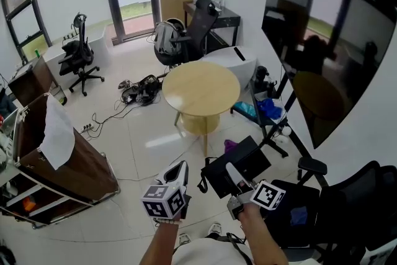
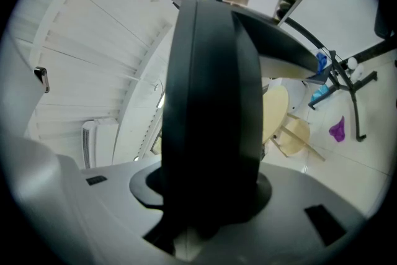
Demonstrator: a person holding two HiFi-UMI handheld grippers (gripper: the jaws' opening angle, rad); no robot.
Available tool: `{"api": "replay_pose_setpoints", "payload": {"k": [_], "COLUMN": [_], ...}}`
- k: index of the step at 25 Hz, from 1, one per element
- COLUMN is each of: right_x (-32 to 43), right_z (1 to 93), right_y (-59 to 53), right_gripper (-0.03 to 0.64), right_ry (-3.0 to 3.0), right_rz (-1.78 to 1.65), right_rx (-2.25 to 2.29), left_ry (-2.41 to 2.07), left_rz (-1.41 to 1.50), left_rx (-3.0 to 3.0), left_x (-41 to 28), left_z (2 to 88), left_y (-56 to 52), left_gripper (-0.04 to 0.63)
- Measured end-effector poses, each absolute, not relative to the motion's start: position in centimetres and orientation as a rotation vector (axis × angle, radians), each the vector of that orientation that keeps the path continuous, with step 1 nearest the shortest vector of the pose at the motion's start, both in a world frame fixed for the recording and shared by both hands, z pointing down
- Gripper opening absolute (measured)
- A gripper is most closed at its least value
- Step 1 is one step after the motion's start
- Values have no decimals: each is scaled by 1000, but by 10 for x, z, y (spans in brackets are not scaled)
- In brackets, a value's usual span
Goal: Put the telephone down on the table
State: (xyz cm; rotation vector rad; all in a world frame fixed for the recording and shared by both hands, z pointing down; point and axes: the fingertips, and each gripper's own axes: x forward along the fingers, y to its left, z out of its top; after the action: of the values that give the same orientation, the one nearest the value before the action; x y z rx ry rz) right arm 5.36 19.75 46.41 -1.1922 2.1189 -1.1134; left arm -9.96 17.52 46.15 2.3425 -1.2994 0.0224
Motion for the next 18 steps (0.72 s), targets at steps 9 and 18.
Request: {"api": "replay_pose_setpoints", "payload": {"k": [9,18], "right_x": [79,101], "right_z": [470,478], "right_y": [185,164], "right_gripper": [173,175], "right_ry": [2123,2167], "right_rz": [-1148,-1153], "right_rx": [-1184,-1151], "left_ry": [-1317,-1363], "left_rz": [20,18], "left_rx": [2334,2307], "left_x": [-72,-50], "left_z": [462,472], "left_y": [161,150], "left_gripper": [-15,-15]}}
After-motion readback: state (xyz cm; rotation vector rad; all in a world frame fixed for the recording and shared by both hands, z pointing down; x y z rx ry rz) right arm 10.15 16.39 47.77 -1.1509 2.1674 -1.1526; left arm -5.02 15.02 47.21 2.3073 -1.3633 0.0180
